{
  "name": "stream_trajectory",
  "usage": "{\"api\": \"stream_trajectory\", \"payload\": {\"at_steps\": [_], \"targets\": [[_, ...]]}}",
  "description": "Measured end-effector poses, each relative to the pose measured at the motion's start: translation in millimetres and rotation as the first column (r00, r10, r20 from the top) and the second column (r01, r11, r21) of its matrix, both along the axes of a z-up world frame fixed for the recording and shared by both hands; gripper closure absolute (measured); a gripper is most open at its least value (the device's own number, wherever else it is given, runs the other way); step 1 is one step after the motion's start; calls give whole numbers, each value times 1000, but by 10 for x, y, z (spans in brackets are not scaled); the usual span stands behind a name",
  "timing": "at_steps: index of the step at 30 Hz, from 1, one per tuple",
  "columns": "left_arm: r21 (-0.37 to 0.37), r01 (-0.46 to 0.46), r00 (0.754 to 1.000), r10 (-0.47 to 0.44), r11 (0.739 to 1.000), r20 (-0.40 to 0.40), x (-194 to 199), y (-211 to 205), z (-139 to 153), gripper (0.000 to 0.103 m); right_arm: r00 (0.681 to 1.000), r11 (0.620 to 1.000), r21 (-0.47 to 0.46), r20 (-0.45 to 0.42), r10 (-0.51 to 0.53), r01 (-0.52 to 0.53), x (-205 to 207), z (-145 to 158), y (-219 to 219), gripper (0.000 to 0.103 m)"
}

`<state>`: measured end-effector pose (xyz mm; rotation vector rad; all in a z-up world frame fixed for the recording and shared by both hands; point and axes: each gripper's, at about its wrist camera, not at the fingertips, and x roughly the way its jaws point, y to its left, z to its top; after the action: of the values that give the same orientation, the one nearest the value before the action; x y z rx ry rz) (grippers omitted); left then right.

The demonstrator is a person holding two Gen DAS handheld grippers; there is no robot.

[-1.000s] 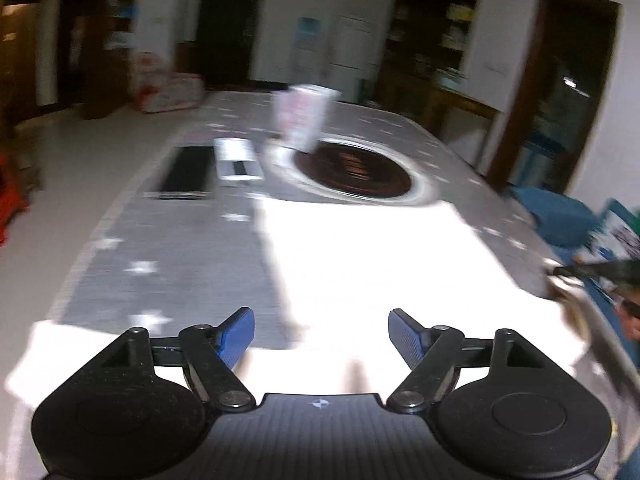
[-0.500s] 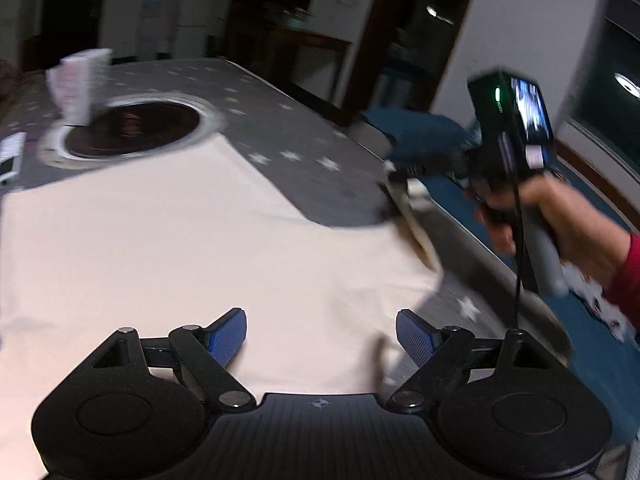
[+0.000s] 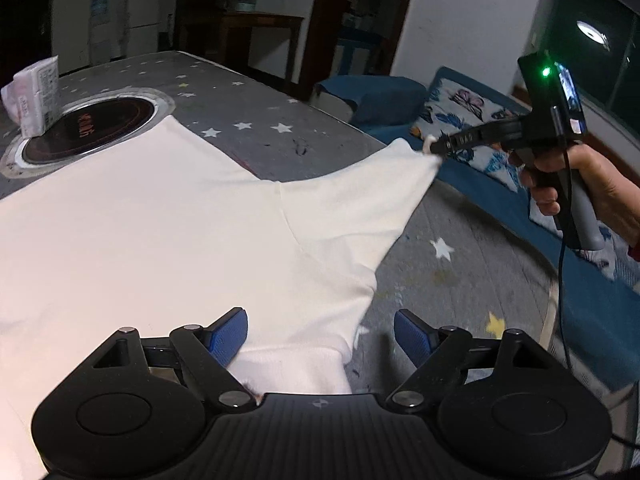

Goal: Fold clothes
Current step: 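Grasp a sleeve with the right gripper while the left gripper holds the hem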

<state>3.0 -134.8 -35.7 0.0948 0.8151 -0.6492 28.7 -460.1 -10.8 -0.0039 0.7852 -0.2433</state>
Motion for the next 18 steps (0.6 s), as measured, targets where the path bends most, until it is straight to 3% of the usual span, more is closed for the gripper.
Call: {"api": "stream_trajectory", "payload": {"at_steps": [5,10,18], "targets": [[40,59,998,-60,997,21,-100,7,-8,21,999,999,-50,-50,-18,16,-165,-166,24,93],[68,97,994,-100,993,38,-182,22,-17,21,999,999,-37,23,-30,31,-191,1,56,90],[45,97,995,-98,994,23,-197,118,-14,21,991,991,47,37,126,-127,28,-56,332,90]]}}
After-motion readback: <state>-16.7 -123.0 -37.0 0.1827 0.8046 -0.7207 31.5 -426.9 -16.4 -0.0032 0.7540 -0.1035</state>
